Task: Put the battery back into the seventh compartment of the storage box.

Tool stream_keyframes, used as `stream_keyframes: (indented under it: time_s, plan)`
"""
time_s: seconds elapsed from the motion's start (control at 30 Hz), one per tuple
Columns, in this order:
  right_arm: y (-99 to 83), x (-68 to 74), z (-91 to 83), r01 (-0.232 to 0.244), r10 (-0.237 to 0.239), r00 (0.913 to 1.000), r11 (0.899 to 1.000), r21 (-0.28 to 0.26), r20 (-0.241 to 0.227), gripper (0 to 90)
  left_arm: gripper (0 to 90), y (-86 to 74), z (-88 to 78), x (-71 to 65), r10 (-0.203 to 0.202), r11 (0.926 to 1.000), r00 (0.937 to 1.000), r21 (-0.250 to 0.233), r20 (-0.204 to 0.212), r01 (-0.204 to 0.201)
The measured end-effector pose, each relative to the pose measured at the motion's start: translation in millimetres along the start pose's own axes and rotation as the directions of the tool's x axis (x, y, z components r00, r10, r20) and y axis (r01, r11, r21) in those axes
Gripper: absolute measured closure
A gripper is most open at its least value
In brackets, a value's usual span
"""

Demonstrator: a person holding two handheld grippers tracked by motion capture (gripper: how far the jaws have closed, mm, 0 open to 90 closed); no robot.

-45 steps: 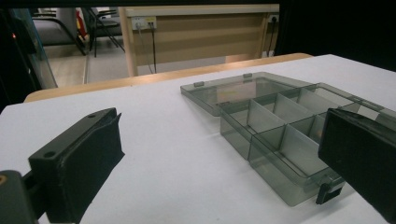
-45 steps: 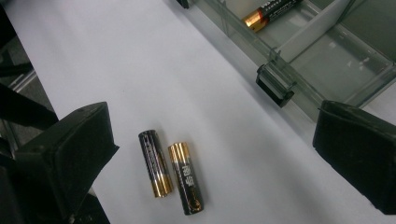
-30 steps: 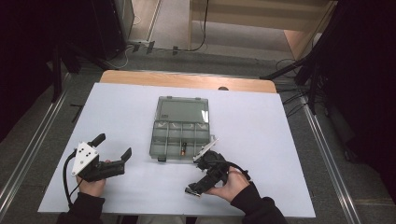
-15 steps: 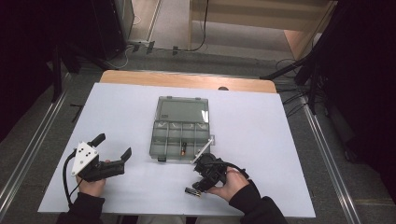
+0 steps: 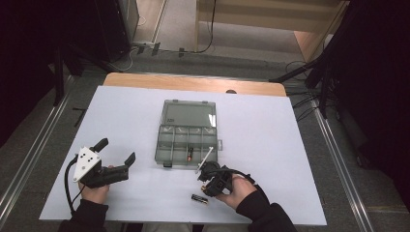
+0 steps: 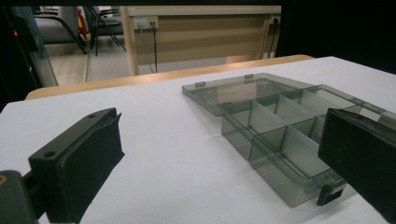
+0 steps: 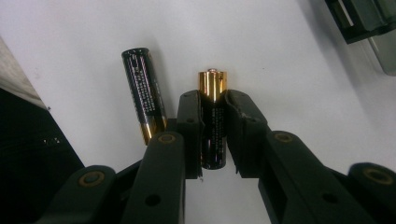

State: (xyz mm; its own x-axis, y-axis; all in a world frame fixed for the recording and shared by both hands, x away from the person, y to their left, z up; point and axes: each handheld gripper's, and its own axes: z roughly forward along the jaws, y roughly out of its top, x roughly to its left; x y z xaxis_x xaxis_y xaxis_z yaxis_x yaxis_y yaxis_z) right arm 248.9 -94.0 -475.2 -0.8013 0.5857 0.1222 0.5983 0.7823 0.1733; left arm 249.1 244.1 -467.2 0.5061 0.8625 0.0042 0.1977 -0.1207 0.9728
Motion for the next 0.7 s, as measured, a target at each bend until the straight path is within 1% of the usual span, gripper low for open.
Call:
stream_keyframes:
  time_s: [0.13, 0.2, 0.23, 0.27, 0.3, 0.33, 0.37, 0.4, 0.53, 0.6, 0.7]
  plan:
    - [-0.2, 0.4, -0.1, -0.001, 0.001, 1.0, 1.0, 0.0, 0.004, 77.8, 0.0, -0.1, 0.3, -0.8, 0.001, 1.0, 1.0, 0.002, 0.004, -0.001]
    - [-0.6, 0.3, -0.5, 0.001, -0.001, 1.0, 1.0, 0.003, -0.001, 78.0, 0.0, 0.0, 0.0, -0.8, 0.001, 1.0, 1.0, 0.001, 0.003, -0.001]
    - [-0.9, 0.8, -1.2, -0.004, 0.004, 1.0, 1.0, -0.004, -0.002, 78.1, 0.0, 0.2, -0.2, -0.6, 0.001, 1.0, 1.0, 0.002, 0.003, -0.001]
    - [-1.4, 0.1, -2.3, 0.0, 0.0, 1.0, 1.0, -0.019, 0.002, 78.2, 0.0, 0.1, -0.1, -0.3, 0.0, 1.0, 1.0, 0.001, 0.004, 0.0]
    - [-1.8, 0.2, -3.4, -0.018, 0.018, 0.9998, 0.999, -0.034, 0.004, 78.2, 0.0, 0.0, 0.0, -0.3, 0.0, 1.0, 1.0, 0.0, 0.003, 0.0]
    - [-2.2, -0.5, -5.4, -0.022, 0.022, 0.9997, 0.999, -0.044, 0.006, 78.2, 0.0, -0.1, 0.1, -0.3, -0.001, 1.0, 1.0, 0.0, 0.003, 0.001]
    - [-2.5, -1.6, -6.8, -0.026, 0.027, 0.9996, 0.998, -0.062, 0.004, 78.3, 0.0, 0.0, 0.1, -0.4, -0.001, 1.0, 1.0, 0.0, 0.004, 0.001]
    - [-3.0, -2.0, -8.4, -0.039, 0.039, 0.9993, 0.997, -0.074, -0.001, 78.3, 0.0, 0.1, -0.2, -0.6, 0.001, 1.0, 1.0, 0.003, 0.004, -0.001]
    - [-4.8, -5.3, -14.9, -0.059, 0.058, 0.9982, 0.991, -0.12, -0.014, 78.3, 0.0, -0.1, 0.4, -0.8, -0.001, 1.0, 1.0, 0.001, 0.005, 0.001]
    - [-6.1, -6.6, -19.4, -0.074, 0.073, 0.9973, 0.984, -0.165, -0.009, 78.3, 0.0, -0.1, 0.3, -0.7, -0.001, 1.0, 1.0, 0.001, 0.005, 0.001]
    - [-9.0, -10.5, -27.9, -0.097, 0.095, 0.9953, 0.966, -0.241, -0.019, 78.3, 0.0, -0.2, 0.6, -0.8, 0.0, 1.0, 1.0, 0.002, 0.005, 0.0]
